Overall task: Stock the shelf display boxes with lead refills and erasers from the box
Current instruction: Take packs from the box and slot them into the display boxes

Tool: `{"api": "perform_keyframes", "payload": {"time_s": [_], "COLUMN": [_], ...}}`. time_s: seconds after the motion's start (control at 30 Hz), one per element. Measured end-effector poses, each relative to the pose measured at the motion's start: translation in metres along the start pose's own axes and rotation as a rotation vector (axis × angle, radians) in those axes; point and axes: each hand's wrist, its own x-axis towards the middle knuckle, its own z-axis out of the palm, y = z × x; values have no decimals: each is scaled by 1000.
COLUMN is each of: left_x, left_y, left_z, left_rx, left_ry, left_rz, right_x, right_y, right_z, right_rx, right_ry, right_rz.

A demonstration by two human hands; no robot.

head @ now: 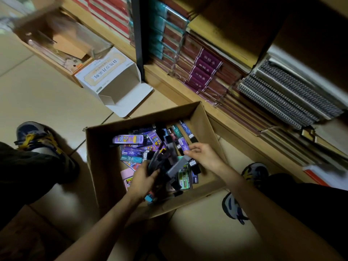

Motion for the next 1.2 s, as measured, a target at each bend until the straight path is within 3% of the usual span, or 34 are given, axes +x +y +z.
{"api": "perform_keyframes", "payload": {"time_s": [0.13, 0.27, 0.67, 0.93, 1.03, 1.2], "left_x": [0, -3, -15, -22, -21, -25], "left_y": [24, 49, 134, 213, 241, 289], "left_z": [-2, -2, -16, -44, -54, -72], "left_rx": [-343, -510, -514, -494, -518, -385], "left_ry": [-224, -354, -567, -433, -327, -220], "left_rz": [-153, -161, 78, 280, 282, 404], "right_x": [-1, -6, -58, -114, -130, -147], "right_y": [-20, -36, -109, -175, -198, -225], "right_z": [-7, -7, -50, -102, -116, -134], "right_rx": [32, 132, 271, 444, 363, 136], "right_ry": [-40, -24, 81, -71, -98, 22], "right_rz": [-4, -36, -174, -242, -265, -392]}}
